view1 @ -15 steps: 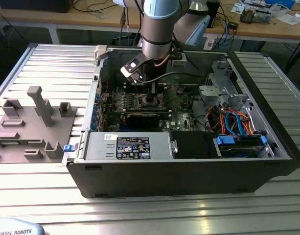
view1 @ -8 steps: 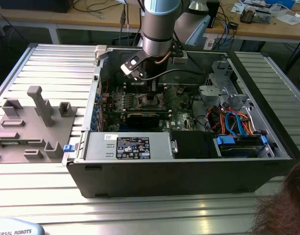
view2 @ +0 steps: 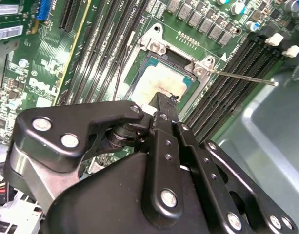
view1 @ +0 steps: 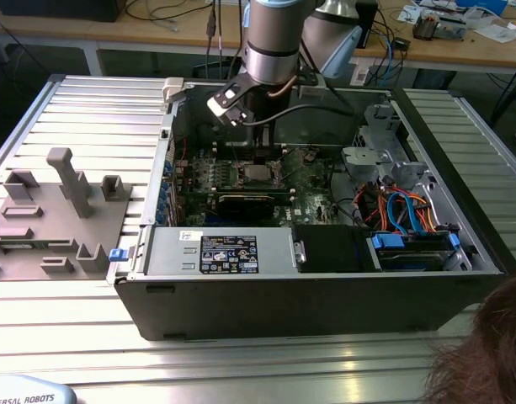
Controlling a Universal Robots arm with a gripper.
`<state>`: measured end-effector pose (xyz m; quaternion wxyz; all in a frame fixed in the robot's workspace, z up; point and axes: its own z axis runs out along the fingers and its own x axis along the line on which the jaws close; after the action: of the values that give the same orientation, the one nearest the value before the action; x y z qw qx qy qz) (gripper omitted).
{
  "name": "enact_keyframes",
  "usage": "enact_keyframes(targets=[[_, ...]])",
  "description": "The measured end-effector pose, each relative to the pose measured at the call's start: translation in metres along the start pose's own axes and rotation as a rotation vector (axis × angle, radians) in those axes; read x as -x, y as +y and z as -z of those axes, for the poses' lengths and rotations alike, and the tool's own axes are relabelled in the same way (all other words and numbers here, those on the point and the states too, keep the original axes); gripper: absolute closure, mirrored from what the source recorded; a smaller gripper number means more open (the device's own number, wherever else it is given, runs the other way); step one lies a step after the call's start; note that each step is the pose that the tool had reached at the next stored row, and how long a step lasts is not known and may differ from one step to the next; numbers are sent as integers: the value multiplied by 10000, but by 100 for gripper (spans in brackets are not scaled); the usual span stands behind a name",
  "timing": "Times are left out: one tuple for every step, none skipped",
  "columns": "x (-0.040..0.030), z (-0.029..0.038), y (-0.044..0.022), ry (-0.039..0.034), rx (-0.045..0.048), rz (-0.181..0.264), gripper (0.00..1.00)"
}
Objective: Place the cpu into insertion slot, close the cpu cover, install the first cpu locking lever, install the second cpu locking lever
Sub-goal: 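Place the cpu into insertion slot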
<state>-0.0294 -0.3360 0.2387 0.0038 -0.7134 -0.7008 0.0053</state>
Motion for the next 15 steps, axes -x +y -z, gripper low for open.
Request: enact_keyframes(targets=[[0, 23, 0, 0, 0, 0, 89], [0, 53, 0, -1, 0, 1, 89], [0, 76, -1, -1, 0, 0, 89], [0, 94, -1, -1, 0, 0, 89], [0, 116, -1, -1, 0, 0, 89], [0, 133, -1, -1, 0, 0, 89], [0, 154, -2, 0, 0, 0, 89], [0, 171, -2, 0, 0, 0, 89], [0, 193, -2, 1, 1, 0, 89], [1, 211, -2, 0, 0, 0, 89], [1, 242, -3, -1, 0, 0, 89], [1, 270, -3, -1, 0, 0, 89], [1, 292, -4, -2, -1, 0, 89], [1, 310, -4, -1, 0, 0, 89], [1, 351, -4, -1, 0, 0, 89]])
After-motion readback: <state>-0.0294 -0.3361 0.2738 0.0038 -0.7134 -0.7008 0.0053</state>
